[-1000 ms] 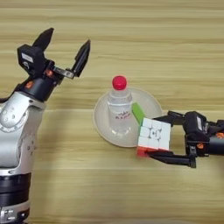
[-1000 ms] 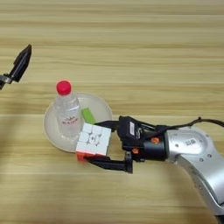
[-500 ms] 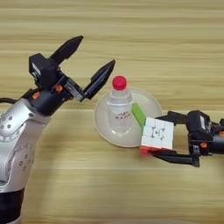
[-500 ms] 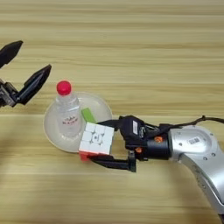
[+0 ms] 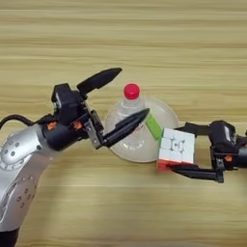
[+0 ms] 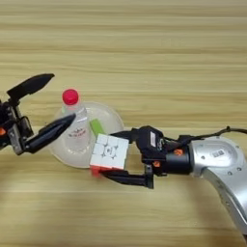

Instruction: Move the objects on the table

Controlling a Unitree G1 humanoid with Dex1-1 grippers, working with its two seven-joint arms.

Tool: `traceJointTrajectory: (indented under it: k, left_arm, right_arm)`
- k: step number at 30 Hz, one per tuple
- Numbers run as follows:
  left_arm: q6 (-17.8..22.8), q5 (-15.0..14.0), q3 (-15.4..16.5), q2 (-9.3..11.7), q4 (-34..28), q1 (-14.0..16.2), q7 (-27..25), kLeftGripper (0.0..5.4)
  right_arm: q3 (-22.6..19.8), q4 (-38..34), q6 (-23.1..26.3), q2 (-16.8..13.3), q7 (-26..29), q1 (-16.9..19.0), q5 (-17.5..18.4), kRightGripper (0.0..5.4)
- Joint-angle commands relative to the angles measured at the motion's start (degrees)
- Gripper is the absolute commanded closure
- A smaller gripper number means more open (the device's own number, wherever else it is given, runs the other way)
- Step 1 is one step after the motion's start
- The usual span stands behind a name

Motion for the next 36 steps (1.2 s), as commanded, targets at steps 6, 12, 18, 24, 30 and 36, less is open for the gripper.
traceJointTrajectory:
  k: [6, 12, 18, 24, 30, 36]
  left_arm:
    - [0.7, -0.2, -3.1, 3.6, -2.4, 2.5, -5.1, 0.00]
    - [0.5, 0.1, -4.8, 4.7, -2.4, 3.0, -7.0, 0.00]
    - [0.1, 1.2, -6.4, 5.4, -1.9, 3.5, -8.7, 0.00]
    - [-0.5, 3.7, -8.7, 6.1, -0.1, 3.5, -10.1, 0.00]
    - [-0.8, 5.7, -10.8, 6.0, 1.8, 2.5, -10.5, 0.00]
    - [-1.5, 7.1, -11.7, 5.8, 2.9, 2.8, -10.6, 0.00]
  right_arm:
    - [-2.0, -0.2, -0.4, -1.4, 1.4, -0.9, 1.7, 2.06]
    - [-2.6, -0.4, 0.0, -1.8, 2.1, -1.0, 2.5, 2.06]
    - [-2.5, -0.5, 0.2, -2.3, 2.7, -1.2, 3.3, 2.06]
    - [-3.0, -1.4, 0.6, -3.2, 3.6, -1.2, 4.9, 2.06]
    - [-3.6, -2.5, 0.8, -3.8, 4.0, -1.1, 6.8, 2.06]
    - [-3.8, -3.1, 1.1, -3.9, 4.2, -1.0, 8.2, 2.06]
